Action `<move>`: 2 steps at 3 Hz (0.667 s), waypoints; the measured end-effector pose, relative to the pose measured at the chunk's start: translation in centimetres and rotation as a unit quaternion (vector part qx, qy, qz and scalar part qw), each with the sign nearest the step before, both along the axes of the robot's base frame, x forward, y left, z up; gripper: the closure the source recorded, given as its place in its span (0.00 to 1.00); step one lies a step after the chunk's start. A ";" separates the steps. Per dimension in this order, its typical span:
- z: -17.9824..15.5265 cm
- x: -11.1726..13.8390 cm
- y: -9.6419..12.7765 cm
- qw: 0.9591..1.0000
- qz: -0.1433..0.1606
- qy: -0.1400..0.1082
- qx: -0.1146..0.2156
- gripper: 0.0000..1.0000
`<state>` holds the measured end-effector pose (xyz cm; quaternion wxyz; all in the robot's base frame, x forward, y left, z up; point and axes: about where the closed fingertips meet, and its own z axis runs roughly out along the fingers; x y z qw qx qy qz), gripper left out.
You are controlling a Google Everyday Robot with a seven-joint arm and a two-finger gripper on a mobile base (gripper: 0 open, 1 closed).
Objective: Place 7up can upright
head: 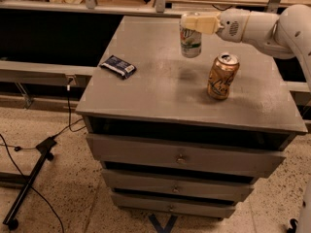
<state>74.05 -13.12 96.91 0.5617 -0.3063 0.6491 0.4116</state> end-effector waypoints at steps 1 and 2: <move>-0.9 0.1 -0.2 1.000 0.005 -0.009 0.005 0.82; -1.8 0.2 -0.2 1.000 0.014 -0.005 0.014 0.58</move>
Offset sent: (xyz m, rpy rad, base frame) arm 0.0030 -0.0100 -0.0294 0.0497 0.0028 0.0371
